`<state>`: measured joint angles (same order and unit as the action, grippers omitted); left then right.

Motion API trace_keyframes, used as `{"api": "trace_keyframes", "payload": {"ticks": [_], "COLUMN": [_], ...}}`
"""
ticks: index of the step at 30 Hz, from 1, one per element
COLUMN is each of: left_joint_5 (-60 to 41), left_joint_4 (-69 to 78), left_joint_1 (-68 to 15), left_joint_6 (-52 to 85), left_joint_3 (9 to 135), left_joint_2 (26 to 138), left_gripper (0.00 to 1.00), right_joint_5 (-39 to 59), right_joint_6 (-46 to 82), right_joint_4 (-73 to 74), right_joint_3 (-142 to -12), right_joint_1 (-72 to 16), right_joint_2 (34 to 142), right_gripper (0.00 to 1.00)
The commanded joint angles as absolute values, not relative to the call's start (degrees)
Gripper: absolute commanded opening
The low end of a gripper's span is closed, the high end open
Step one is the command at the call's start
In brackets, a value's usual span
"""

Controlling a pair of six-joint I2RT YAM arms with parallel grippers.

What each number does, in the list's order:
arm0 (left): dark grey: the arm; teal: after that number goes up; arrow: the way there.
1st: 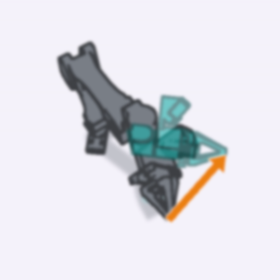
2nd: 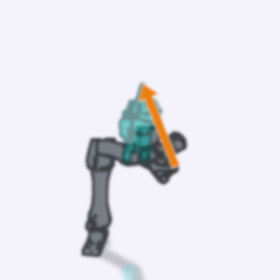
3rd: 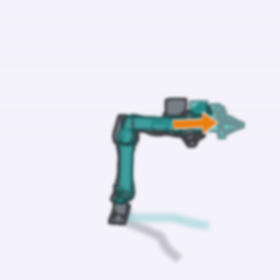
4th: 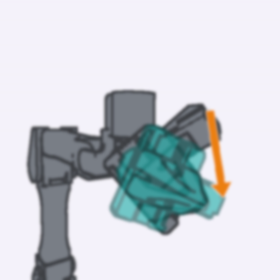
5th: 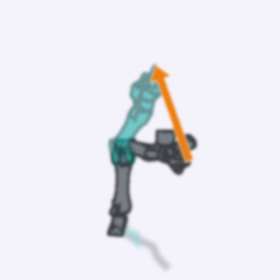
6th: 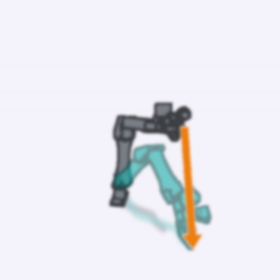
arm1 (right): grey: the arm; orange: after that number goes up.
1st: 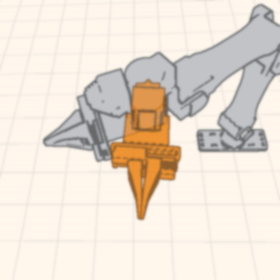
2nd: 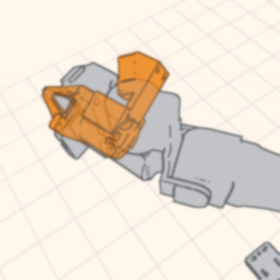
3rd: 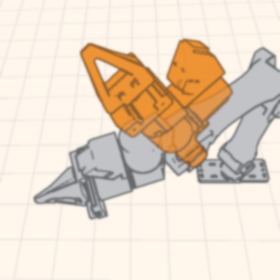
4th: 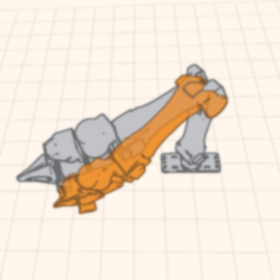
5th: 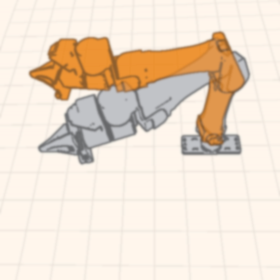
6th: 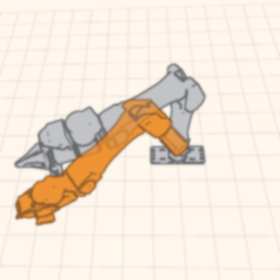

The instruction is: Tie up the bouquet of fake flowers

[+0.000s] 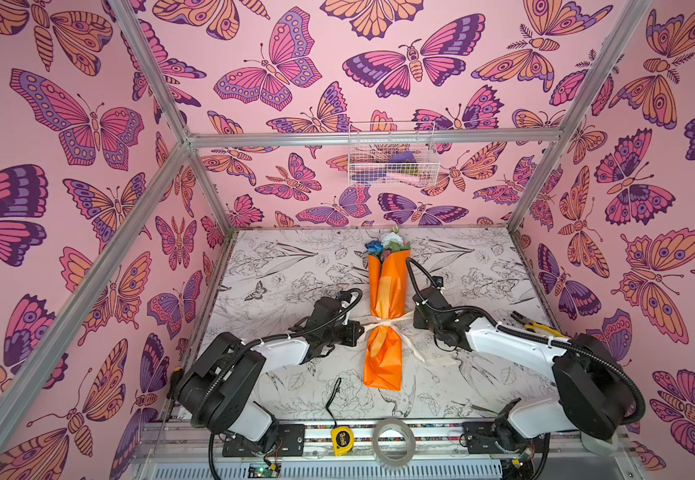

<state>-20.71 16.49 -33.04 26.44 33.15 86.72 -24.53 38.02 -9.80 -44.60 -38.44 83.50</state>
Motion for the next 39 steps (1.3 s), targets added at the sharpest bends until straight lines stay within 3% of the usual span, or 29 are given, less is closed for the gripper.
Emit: {"api": "trace_keyframes", "payload": {"ticks": [1, 24, 39], "left_joint_5": [-19.1, -9.5, -13.6], "left_joint_4": [13.8, 11.8, 13.9], "left_joint_1": [-33.1, -32.9, -33.2], "left_joint_6": [26.5, 30.7, 30.6], "left_joint_3": [32.2, 29.1, 32.4], "left_joint_2": [86.6, 85.7, 87.9], "left_gripper": [0.0, 0.0, 0.0], "right_joint_5": [-26.0, -22.6, -19.2], "right_joint_6": [41.4, 41.7, 36.5], "right_joint_4": [-13.0, -15.5, -14.9], "right_joint_3": [-43.8, -42.5, -46.6], "right_joint_1": [-36.7, -26.7, -22.6], "right_joint_2": [85.3, 88.6, 92.8], "right_gripper": [0.0, 0.0, 0.0]}}
